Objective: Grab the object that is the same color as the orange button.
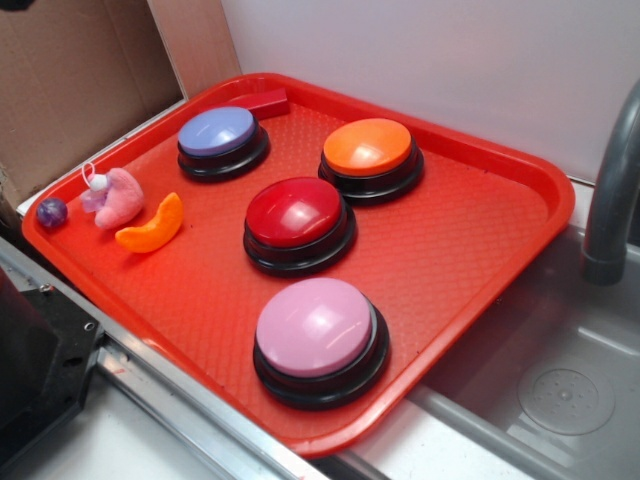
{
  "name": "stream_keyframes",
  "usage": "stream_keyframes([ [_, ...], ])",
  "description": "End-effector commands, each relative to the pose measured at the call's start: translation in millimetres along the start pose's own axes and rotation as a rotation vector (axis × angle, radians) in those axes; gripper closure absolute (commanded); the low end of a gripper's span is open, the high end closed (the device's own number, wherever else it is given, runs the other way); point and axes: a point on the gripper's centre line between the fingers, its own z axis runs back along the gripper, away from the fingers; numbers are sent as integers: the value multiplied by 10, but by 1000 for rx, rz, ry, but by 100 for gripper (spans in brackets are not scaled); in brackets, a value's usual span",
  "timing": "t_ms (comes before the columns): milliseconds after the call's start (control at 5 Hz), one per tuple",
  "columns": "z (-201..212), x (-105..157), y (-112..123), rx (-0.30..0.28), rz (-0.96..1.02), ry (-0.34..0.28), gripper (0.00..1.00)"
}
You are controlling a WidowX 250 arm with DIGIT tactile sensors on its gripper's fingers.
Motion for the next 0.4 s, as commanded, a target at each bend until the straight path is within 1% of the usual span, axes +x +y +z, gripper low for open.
stream_keyframes([
  [0,0,0,0,0,0,0,0],
  [200,-158,138,116,-57,136,10,0],
])
